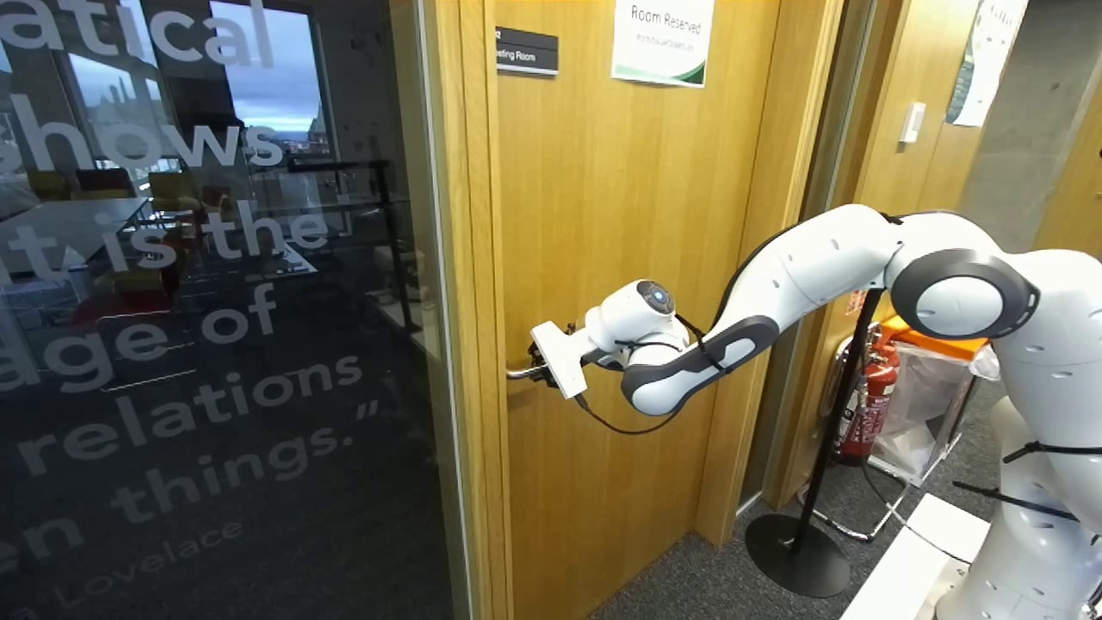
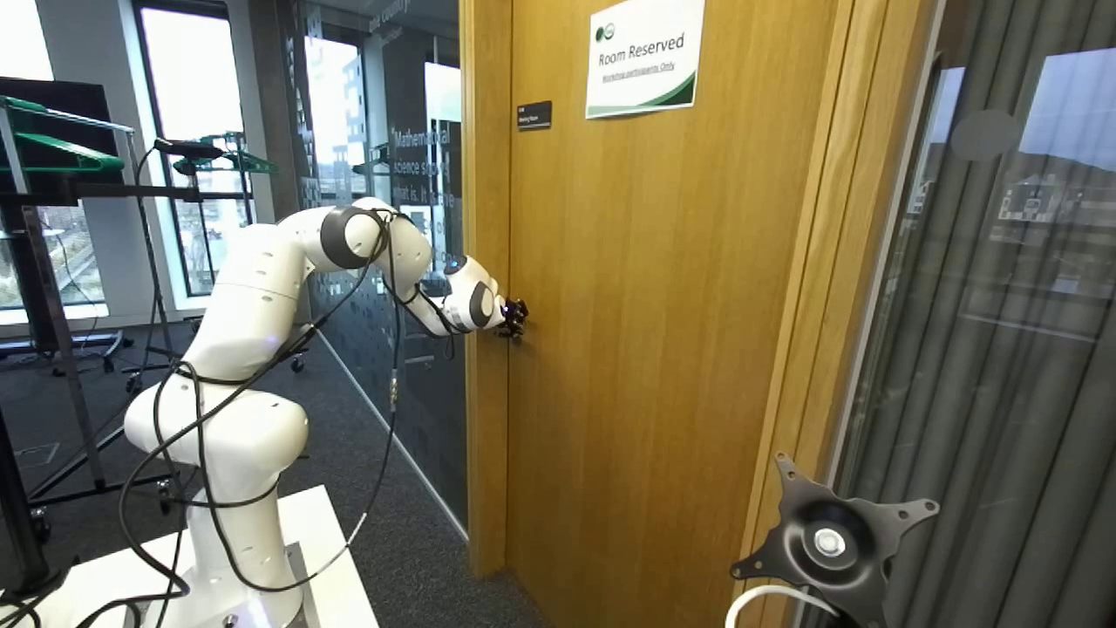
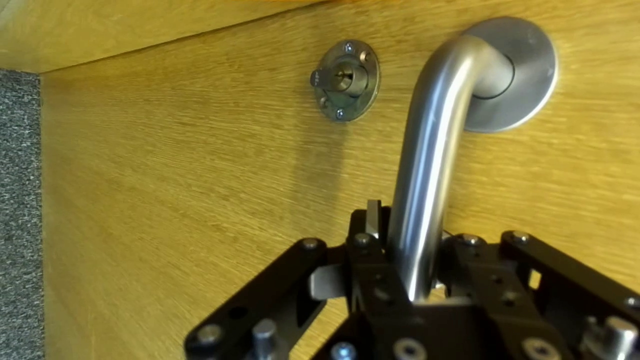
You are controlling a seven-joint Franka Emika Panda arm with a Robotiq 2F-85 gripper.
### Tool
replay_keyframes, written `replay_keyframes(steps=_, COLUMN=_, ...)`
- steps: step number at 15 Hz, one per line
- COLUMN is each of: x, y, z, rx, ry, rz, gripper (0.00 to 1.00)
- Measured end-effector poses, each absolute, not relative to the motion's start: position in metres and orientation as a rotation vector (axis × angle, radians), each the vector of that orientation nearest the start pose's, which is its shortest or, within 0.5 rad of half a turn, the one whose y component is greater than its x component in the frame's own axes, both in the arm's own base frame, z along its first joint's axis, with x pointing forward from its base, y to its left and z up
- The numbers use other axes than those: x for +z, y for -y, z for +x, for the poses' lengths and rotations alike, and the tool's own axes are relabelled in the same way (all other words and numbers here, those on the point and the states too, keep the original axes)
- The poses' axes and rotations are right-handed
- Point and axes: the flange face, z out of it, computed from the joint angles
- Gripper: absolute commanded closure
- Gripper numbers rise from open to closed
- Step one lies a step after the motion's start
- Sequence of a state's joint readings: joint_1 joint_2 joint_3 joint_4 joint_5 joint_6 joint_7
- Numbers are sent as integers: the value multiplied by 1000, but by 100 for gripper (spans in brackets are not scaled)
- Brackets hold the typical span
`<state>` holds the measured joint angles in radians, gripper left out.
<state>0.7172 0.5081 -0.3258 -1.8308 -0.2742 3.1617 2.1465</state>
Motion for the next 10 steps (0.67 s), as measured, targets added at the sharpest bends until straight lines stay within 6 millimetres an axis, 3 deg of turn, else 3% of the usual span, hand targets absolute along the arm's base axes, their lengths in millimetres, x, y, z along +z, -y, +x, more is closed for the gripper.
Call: replay_keyframes(steps=10, x=355, y=-318, z=618, rx=-486, ry=-1615, rz=-1716, gripper=98)
